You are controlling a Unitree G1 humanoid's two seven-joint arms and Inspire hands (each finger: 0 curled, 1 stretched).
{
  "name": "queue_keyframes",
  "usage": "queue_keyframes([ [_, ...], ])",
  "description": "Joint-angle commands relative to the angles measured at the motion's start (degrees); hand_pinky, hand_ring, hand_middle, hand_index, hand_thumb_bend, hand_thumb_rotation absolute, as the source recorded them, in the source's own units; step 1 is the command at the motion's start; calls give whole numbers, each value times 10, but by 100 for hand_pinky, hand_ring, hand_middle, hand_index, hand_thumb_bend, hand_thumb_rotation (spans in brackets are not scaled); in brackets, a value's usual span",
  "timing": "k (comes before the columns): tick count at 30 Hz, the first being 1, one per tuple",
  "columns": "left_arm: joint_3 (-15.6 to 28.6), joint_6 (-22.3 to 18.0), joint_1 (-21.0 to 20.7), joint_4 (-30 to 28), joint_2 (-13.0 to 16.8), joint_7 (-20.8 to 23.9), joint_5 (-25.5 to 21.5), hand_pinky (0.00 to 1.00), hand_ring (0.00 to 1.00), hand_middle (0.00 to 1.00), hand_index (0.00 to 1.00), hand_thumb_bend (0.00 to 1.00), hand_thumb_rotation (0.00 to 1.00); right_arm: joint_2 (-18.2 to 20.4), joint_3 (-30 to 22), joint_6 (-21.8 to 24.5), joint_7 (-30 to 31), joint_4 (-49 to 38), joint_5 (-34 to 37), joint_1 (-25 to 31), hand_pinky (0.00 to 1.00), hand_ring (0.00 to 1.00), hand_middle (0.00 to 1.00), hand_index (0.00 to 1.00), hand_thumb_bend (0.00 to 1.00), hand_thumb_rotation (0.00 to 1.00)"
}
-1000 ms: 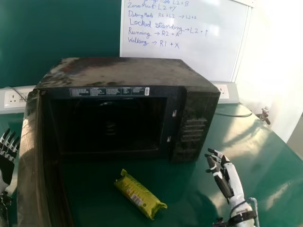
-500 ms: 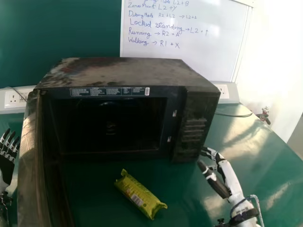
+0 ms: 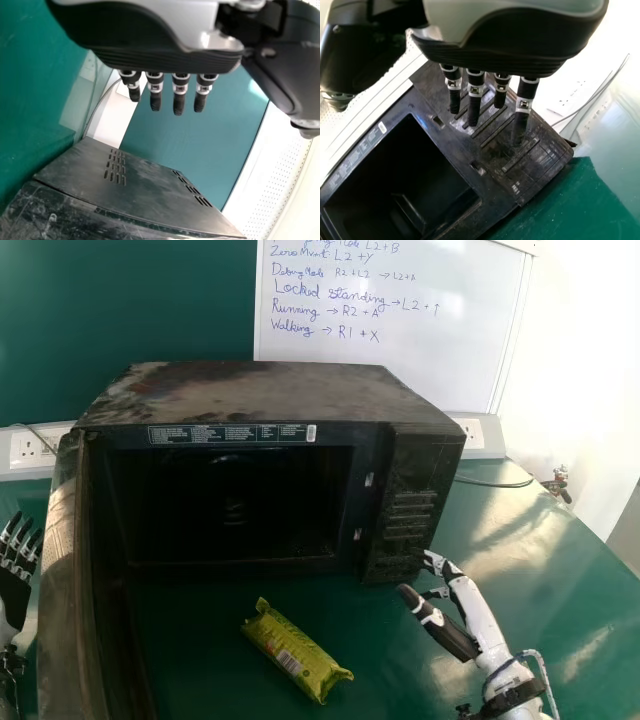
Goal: Put biscuit inside oven
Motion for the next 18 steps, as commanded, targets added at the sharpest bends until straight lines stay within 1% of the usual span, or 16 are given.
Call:
queue_keyframes([
  [1, 1, 5, 31, 27, -52, 4, -8, 0, 42, 62, 86, 80, 81, -13, 5, 8, 10, -16, -10, -2, 65, 82, 89, 94, 100, 81],
  [2, 1, 5, 32, 27, -52, 5, -7, 0, 42, 61, 85, 80, 81, -16, 6, 10, 12, -20, -16, -2, 68, 83, 89, 94, 100, 82],
  [6, 1, 6, 32, 26, -52, 6, -7, 0, 42, 61, 85, 79, 82, -25, 14, 25, 17, -39, -45, -2, 71, 84, 89, 93, 100, 82],
  [10, 1, 6, 32, 26, -52, 3, -8, 0, 42, 61, 85, 78, 82, -34, 24, 33, 26, -56, -76, -3, 72, 85, 89, 93, 100, 83],
  [15, 0, 3, 31, 26, -53, 5, -7, 0, 42, 61, 85, 77, 83, -57, 43, 45, 55, -76, -106, -12, 71, 84, 90, 94, 100, 84],
  [18, 1, 4, 31, 26, -53, 1, -8, 0, 42, 62, 85, 76, 83, -69, 50, 41, 70, -81, -113, -21, 75, 86, 90, 94, 100, 83],
])
